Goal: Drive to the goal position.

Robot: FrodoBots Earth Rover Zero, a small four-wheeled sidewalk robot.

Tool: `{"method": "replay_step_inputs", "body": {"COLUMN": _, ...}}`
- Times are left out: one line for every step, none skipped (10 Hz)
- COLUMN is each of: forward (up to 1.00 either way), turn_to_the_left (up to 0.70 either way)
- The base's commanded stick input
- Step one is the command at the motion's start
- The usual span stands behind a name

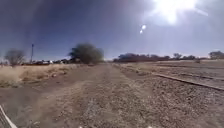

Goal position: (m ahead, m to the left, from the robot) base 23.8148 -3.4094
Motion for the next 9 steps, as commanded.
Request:
{"method": "replay_step_inputs", "body": {"forward": 0.70, "turn_to_the_left": 0.00}}
{"method": "replay_step_inputs", "body": {"forward": 0.70, "turn_to_the_left": 0.00}}
{"method": "replay_step_inputs", "body": {"forward": 0.70, "turn_to_the_left": 0.00}}
{"method": "replay_step_inputs", "body": {"forward": 0.70, "turn_to_the_left": 0.00}}
{"method": "replay_step_inputs", "body": {"forward": 0.70, "turn_to_the_left": 0.00}}
{"method": "replay_step_inputs", "body": {"forward": 0.70, "turn_to_the_left": 0.00}}
{"method": "replay_step_inputs", "body": {"forward": 0.70, "turn_to_the_left": 0.00}}
{"method": "replay_step_inputs", "body": {"forward": 0.70, "turn_to_the_left": 0.00}}
{"method": "replay_step_inputs", "body": {"forward": 0.70, "turn_to_the_left": 0.00}}
